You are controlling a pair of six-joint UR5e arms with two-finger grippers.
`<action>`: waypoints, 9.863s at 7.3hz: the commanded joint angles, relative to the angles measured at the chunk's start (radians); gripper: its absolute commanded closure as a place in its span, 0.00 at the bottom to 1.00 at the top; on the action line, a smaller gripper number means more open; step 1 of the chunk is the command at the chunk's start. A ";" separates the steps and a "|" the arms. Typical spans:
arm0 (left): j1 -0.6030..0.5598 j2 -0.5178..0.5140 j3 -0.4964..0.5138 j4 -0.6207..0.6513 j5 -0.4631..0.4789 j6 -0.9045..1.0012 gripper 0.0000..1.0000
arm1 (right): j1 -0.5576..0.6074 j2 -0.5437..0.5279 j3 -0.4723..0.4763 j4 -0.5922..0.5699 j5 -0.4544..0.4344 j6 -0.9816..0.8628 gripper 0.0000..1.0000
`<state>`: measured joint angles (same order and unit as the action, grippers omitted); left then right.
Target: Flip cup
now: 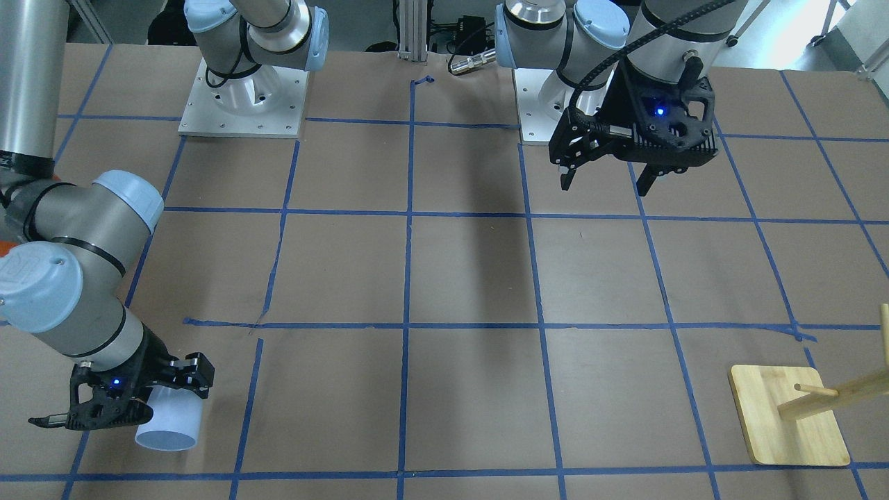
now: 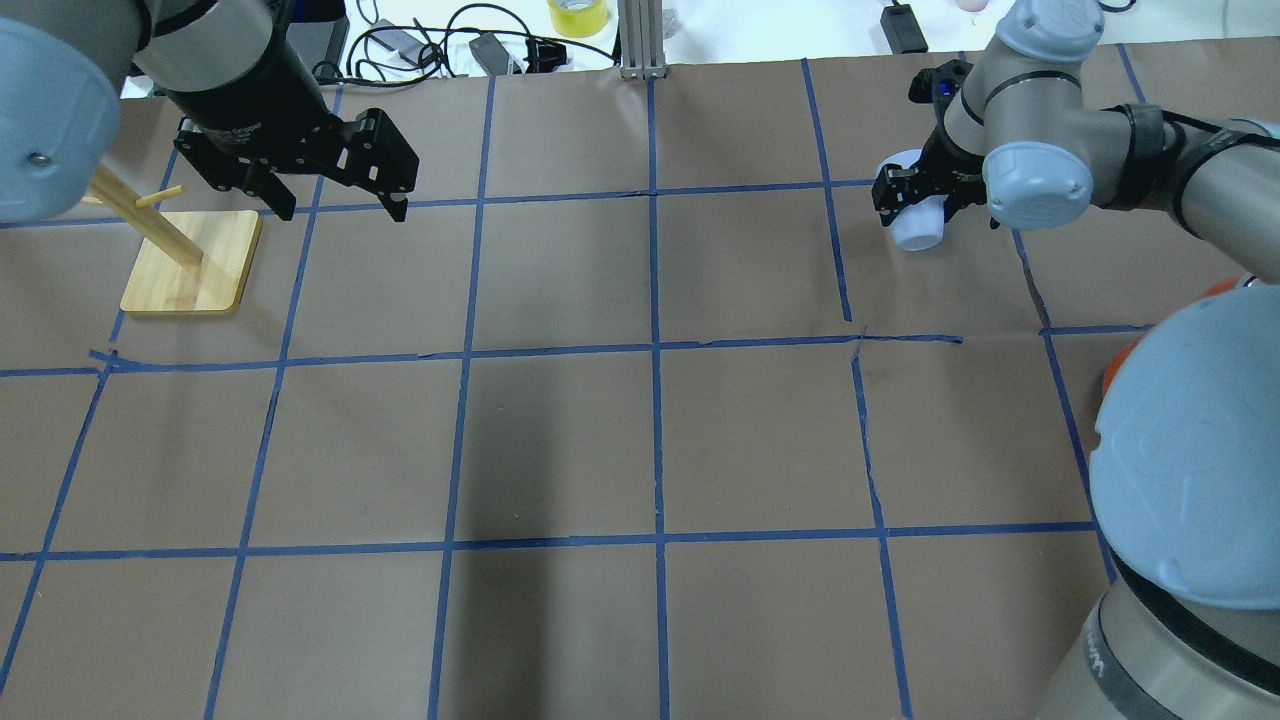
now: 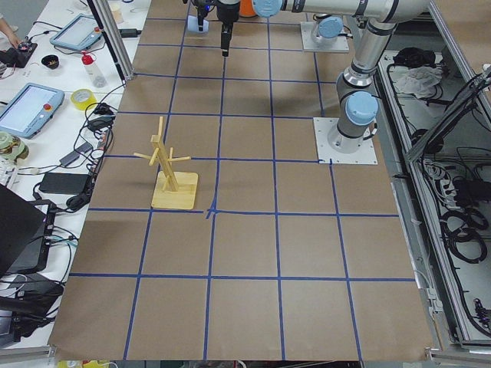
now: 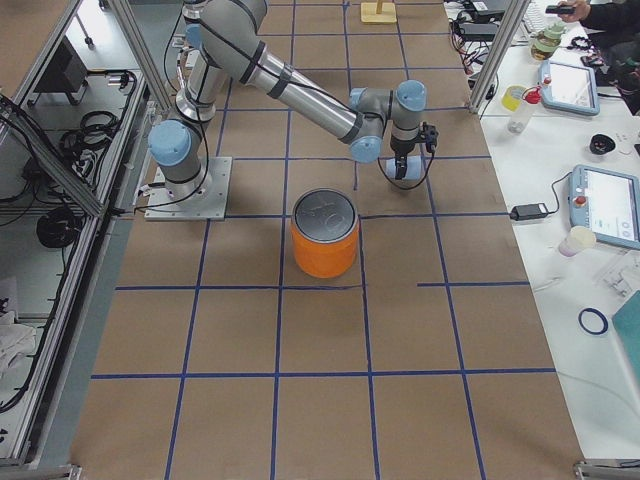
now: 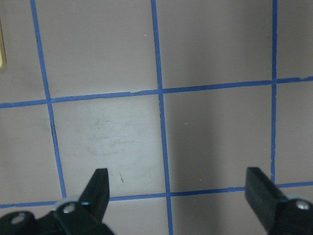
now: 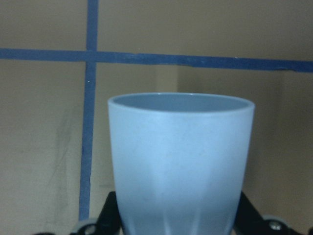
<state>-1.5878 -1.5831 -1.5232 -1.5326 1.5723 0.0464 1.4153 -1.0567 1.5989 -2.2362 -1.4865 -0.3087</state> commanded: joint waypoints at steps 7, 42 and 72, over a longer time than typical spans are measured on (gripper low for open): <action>0.002 0.003 0.000 -0.001 0.003 0.001 0.00 | 0.396 -0.002 -0.034 -0.052 0.006 -0.400 0.56; 0.144 -0.193 -0.284 0.425 -0.491 0.156 0.00 | 0.274 -0.405 0.062 0.469 -0.192 0.437 0.00; 0.134 -0.354 -0.157 0.504 -0.550 -0.269 1.00 | 0.191 -0.536 0.072 0.546 -0.093 0.404 0.00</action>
<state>-1.4522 -1.9567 -1.7300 -0.9963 0.8704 -0.2290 1.6090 -1.5991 1.6750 -1.6871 -1.5771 0.1024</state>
